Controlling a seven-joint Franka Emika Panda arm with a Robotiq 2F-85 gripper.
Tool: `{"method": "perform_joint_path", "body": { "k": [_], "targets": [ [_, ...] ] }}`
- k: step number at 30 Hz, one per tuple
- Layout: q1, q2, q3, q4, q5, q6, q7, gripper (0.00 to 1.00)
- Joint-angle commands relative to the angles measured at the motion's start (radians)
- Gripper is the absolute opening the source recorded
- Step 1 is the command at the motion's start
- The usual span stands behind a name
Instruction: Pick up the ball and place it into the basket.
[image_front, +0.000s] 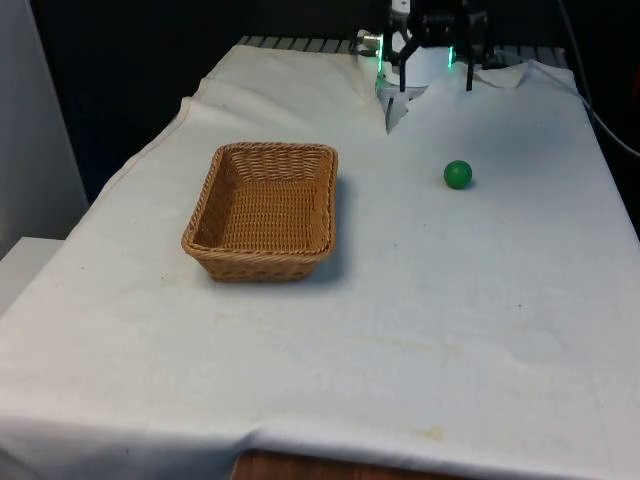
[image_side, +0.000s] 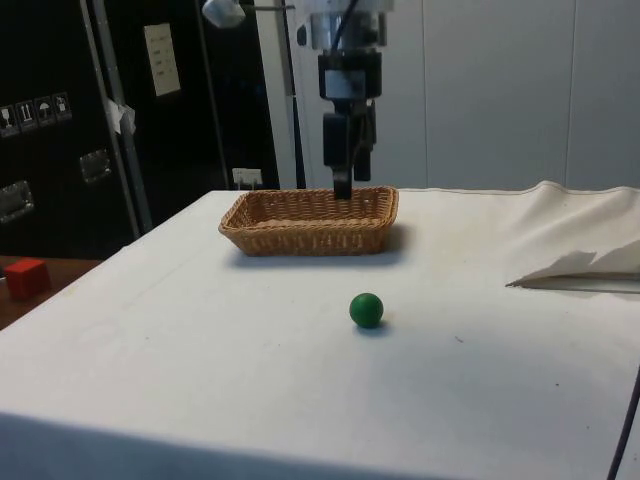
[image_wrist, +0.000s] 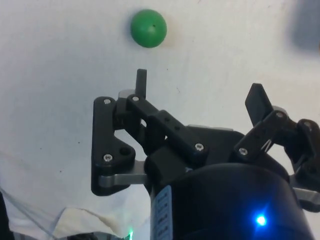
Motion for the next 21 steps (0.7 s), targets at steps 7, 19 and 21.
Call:
{"method": "perform_joint_path", "body": {
  "k": [7, 19, 21],
  "targets": [
    [0.006, 0.056, 0.009, -0.043, 0.033, 0.099, -0.010, 1.00],
    [0.005, 0.140, 0.038, -0.071, 0.086, 0.195, -0.021, 1.00],
    [0.004, 0.158, 0.046, -0.077, 0.100, 0.217, -0.026, 1.00]
  ]
}}
